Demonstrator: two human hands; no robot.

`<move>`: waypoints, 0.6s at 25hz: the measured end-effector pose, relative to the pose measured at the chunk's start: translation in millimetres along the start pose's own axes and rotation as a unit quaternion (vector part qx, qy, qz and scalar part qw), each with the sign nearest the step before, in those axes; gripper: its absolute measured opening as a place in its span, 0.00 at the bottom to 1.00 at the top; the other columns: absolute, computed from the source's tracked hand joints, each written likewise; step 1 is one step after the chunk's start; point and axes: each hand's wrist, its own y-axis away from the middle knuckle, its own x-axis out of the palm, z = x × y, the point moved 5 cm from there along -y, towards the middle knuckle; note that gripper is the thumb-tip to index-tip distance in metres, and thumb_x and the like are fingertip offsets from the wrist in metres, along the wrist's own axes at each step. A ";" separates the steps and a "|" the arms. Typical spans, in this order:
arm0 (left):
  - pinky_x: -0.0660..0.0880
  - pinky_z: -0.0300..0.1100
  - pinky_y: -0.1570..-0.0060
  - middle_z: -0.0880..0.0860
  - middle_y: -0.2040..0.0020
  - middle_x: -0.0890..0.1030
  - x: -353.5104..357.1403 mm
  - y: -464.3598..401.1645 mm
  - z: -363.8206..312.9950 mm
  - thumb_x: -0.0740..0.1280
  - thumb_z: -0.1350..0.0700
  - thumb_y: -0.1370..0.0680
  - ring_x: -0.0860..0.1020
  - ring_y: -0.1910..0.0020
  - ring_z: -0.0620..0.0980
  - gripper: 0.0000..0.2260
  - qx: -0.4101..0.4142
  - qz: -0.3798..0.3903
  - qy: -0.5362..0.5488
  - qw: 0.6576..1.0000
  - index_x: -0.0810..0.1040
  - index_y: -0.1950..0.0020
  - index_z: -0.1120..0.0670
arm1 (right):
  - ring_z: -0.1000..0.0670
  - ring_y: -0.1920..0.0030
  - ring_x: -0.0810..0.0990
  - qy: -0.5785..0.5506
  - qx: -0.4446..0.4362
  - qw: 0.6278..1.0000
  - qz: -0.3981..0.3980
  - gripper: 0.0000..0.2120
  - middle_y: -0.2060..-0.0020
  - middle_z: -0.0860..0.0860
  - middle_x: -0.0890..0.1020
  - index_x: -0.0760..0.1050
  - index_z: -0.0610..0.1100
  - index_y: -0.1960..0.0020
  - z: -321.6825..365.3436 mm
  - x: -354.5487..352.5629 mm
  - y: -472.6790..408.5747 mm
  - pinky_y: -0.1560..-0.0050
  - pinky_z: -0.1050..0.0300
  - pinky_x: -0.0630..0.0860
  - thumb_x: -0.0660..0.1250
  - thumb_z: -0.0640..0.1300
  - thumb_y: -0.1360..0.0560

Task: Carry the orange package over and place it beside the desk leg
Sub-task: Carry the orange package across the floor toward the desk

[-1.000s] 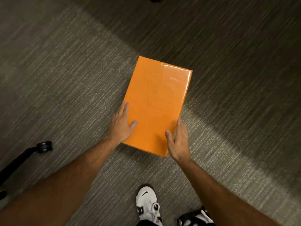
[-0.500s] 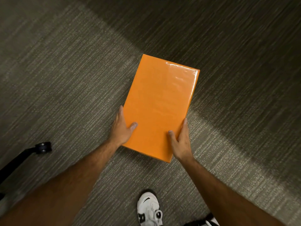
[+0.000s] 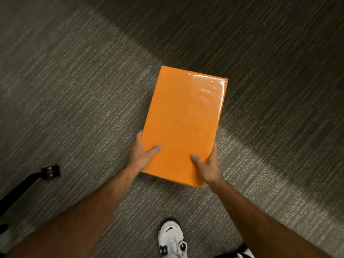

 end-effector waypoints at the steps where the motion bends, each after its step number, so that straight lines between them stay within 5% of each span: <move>1: 0.72 0.47 0.44 0.51 0.32 0.74 3.5 5.6 -4.1 0.76 0.47 0.27 0.76 0.40 0.52 0.41 0.003 0.003 0.010 1.000 0.55 0.22 0.47 | 0.43 0.37 0.77 0.007 0.002 1.000 0.001 0.46 0.38 0.54 0.74 0.45 0.64 0.22 2.0 -8.2 2.7 0.37 0.33 0.76 0.74 0.53 0.27; 10: 0.74 0.50 0.43 0.50 0.35 0.73 45.7 67.0 -81.1 0.77 0.53 0.27 0.76 0.40 0.52 0.40 0.028 0.064 0.063 0.996 0.56 0.22 0.49 | 0.49 0.36 0.78 0.012 -0.023 0.999 -0.032 0.48 0.33 0.56 0.74 0.50 0.63 0.22 29.0 -103.8 71.8 0.37 0.37 0.78 0.77 0.58 0.31; 15: 0.73 0.49 0.43 0.47 0.37 0.72 68.5 103.3 -164.3 0.76 0.55 0.26 0.75 0.41 0.50 0.39 0.067 0.093 0.055 0.992 0.55 0.22 0.49 | 0.53 0.36 0.77 -0.015 -0.040 0.997 -0.067 0.45 0.32 0.56 0.74 0.53 0.60 0.22 72.5 -169.6 106.1 0.35 0.41 0.76 0.77 0.51 0.29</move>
